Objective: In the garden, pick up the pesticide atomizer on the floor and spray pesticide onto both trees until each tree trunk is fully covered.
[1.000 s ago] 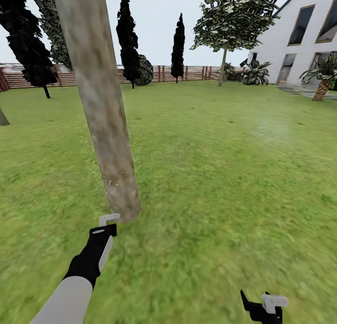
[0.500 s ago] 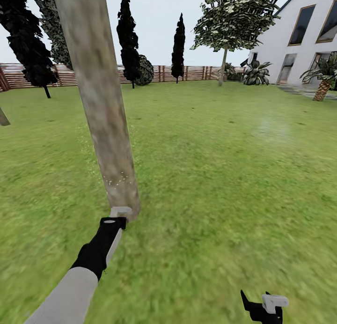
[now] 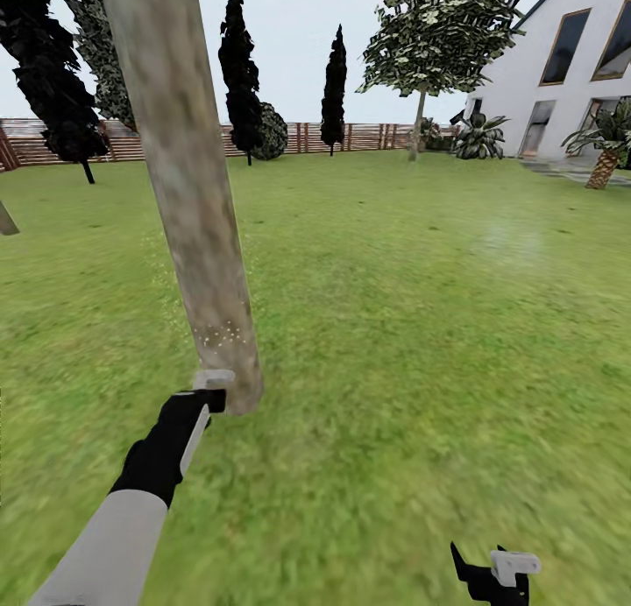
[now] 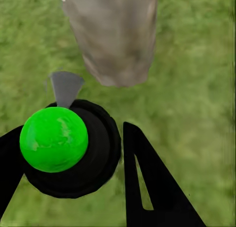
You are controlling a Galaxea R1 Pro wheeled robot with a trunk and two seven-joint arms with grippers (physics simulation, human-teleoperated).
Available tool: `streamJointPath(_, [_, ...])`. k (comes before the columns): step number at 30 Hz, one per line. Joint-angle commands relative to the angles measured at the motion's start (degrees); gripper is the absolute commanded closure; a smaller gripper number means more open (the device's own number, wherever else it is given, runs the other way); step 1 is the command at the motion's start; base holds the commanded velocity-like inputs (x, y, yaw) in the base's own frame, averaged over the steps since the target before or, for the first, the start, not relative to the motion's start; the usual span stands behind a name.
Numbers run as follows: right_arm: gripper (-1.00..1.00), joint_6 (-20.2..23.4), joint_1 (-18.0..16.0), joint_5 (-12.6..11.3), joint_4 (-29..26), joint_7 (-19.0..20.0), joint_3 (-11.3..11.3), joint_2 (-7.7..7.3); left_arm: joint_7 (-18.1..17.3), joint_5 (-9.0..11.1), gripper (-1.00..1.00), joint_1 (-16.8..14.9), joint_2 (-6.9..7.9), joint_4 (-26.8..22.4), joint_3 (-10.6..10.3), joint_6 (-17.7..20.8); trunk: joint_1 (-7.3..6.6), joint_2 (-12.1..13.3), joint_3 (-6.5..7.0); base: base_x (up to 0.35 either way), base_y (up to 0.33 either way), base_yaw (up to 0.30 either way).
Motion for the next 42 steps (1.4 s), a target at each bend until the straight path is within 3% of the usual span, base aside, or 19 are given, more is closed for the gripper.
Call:
streamJointPath(1, [-1.0, -0.14, -0.05, 0.1, 0.02, 0.48, -0.49, 0.0, -0.19, -0.63, 1.0, -0.01, -0.48, -1.11, -1.88, 1.09, -0.01, -0.02, -0.05, -0.113, 0.005, 0.0])
streamJointPath(3, [-1.0, -0.14, -0.05, 0.1, 0.02, 0.48, -0.49, 0.0, -0.17, -0.62, 1.0, -0.27, -1.82, -2.01, -4.42, 1.72, -0.01, -0.02, -0.05, -0.157, 0.03, 0.0])
streamJointPath(6, [-1.0, -0.14, -0.05, 0.1, 0.02, 0.48, -0.49, 0.0, -0.17, -0.64, 1.0, -0.41, -1.66, -2.97, -4.77, 2.04, -0.01, -0.02, -0.05, -0.023, 0.004, 0.0])
streamJointPath(11, [-1.0, -0.14, -0.05, 0.1, 0.02, 0.48, -0.49, 0.0, -0.39, -0.68, 1.0, -2.45, 2.27, -3.93, -4.02, 5.86, -0.01, -0.02, -0.05, -0.001, 0.0, 0.0])
streamJointPath(14, [-1.0, -0.14, -0.05, 0.1, 0.02, 0.48, -0.49, 0.0, -0.49, -0.53, 1.0, -3.23, 3.89, -4.23, -0.18, 6.56, -0.01, -0.02, -0.05, 0.0, 0.0, 0.0])
streamJointPath(15, [-1.0, -0.14, -0.05, 0.1, 0.02, 0.48, -0.49, 0.0, -0.51, -0.52, 1.0, -3.34, 3.61, -4.91, 0.51, 7.35, -0.01, -0.02, -0.05, 0.0, 0.0, 0.0])
streamJointPath(17, [-1.0, -0.14, -0.05, 0.1, 0.06, 0.48, -0.49, 0.0, -0.52, -0.55, 1.0, -5.68, 0.96, -5.88, 0.81, 12.83, -0.01, -0.02, -0.05, 0.0, 0.0, 0.0])
streamJointPath(20, [-1.0, -0.14, -0.05, 0.1, 0.1, 0.48, -0.49, 0.0, -0.47, -0.54, 1.0, -7.67, -0.63, -5.99, 0.82, 14.27, -0.01, -0.02, -0.05, 0.0, 0.0, 0.0])
streamJointPath(23, [-1.0, -0.14, -0.06, 0.1, 0.11, 0.48, -0.49, 0.0, -0.51, -0.81, 1.0, -8.14, 0.15, -5.99, 1.05, 15.57, -0.01, -0.02, -0.05, 0.0, 0.0, 0.0])
streamJointPath(26, [-1.0, -0.14, -0.05, 0.1, 0.11, 0.48, -0.49, 0.0, -0.6, -0.56, 1.0, -7.95, 3.98, -6.03, 0.98, 15.69, -0.01, -0.02, -0.05, 0.0, 0.0, 0.0])
streamJointPath(29, [-1.0, -0.14, -0.05, 0.1, 0.11, 0.48, -0.49, 0.0, -0.48, -0.62, 1.0, -7.82, 2.61, -7.15, -1.59, 15.99, -0.01, -0.02, -0.05, 0.0, 0.0, 0.0])
streamJointPath(31, [-1.0, -0.14, -0.05, 0.1, 0.09, 0.48, -0.49, 0.0, -0.49, -0.52, 1.0, -7.74, 1.12, -11.31, -3.68, 18.76, -0.01, -0.02, -0.05, 0.0, 0.0, 0.0])
streamJointPath(33, [-1.0, -0.14, -0.05, 0.1, 0.1, 0.48, -0.49, 0.0, -0.51, -0.48, 1.0, -7.69, 0.51, -12.79, -4.25, 19.98, -0.01, -0.02, -0.05, 0.0, 0.0, 0.0])
streamJointPath(36, [-1.0, -0.14, -0.05, 0.1, 0.11, 0.48, -0.49, 0.0, -1.77, -0.47, 1.0, -7.64, 1.78, -13.1, -3.66, 20.48, -0.01, -0.02, -0.05, 0.0, 0.0, 0.0])
streamJointPath(39, [-1.0, -0.14, -0.05, 0.1, 0.11, 0.48, -0.49, 0.0, -9.63, -0.68, 1.0, -7.64, 7.04, -13.1, -2.72, 20.48, -0.01, -0.02, -0.05, 0.0, 0.0, 0.0])
streamJointPath(41, [-1.0, -0.14, -0.05, 0.1, 0.11, 0.48, -0.49, 0.0, -12.57, -0.64, 1.0, -7.57, 8.56, -13.41, -2.81, 20.49, -0.01, -0.02, -0.05, 0.0, 0.0, 0.0])
streamJointPath(42, [-1.0, -0.14, -0.06, 0.1, 0.11, 0.48, -0.49, 0.0, -12.93, -0.62, 1.0, -7.56, 8.46, -13.7, -3.03, 20.51, -0.01, -0.02, -0.05, 0.0, 0.0, 0.0])
